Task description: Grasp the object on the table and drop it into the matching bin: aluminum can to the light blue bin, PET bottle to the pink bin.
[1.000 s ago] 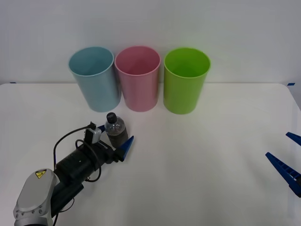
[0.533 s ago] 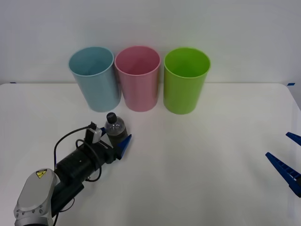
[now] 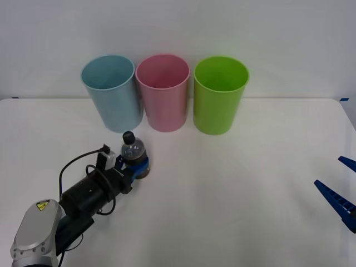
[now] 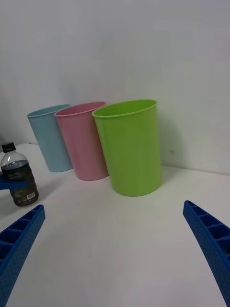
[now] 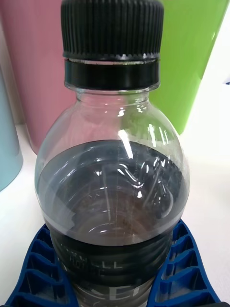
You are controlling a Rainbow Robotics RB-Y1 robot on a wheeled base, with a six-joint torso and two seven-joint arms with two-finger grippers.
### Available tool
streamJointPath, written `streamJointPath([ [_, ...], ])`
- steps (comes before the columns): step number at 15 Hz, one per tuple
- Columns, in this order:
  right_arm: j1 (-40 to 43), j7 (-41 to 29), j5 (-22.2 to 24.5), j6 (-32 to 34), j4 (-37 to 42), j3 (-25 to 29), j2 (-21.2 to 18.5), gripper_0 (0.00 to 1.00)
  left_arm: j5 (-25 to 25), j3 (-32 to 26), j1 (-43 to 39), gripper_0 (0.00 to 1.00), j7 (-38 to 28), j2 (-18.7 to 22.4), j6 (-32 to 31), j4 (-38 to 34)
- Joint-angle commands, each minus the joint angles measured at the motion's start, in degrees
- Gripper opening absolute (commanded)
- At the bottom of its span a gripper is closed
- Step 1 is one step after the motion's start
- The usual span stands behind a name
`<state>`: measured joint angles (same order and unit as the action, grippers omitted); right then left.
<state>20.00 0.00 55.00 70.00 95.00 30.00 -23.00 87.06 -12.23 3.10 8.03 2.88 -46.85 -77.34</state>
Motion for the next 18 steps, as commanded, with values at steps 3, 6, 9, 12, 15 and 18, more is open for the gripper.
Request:
streamJointPath([
  [3, 0.00, 0.00, 0.00, 0.00, 0.00, 0.00, 0.00, 1.00, -5.24, 1.51, -2.13, 0.00, -0.56, 4.68, -2.19, -3.00],
  [6, 0.00, 0.00, 0.00, 0.00, 0.00, 0.00, 0.00, 1.00, -9.10, 3.09, -6.26, 0.00, -2.05, 6.87, -2.19, -9.06],
  [9, 0.00, 0.00, 0.00, 0.00, 0.00, 0.00, 0.00, 1.00, -9.54, 3.00, -10.48, 0.00, -5.83, 6.96, -2.11, -16.62],
  [12, 0.00, 0.00, 0.00, 0.00, 0.00, 0.00, 0.00, 1.00, -9.45, 2.56, -14.53, 0.00, -11.90, 6.96, -2.02, -25.23],
  [15, 0.00, 0.00, 0.00, 0.00, 0.00, 0.00, 0.00, 1.00, -9.45, 1.86, -16.46, 0.00, -18.40, 6.96, -0.79, -32.62],
  [18, 0.00, 0.00, 0.00, 0.00, 0.00, 0.00, 0.00, 1.00, -8.93, 1.16, -15.14, 0.00, -24.82, 6.96, 0.62, -36.66],
])
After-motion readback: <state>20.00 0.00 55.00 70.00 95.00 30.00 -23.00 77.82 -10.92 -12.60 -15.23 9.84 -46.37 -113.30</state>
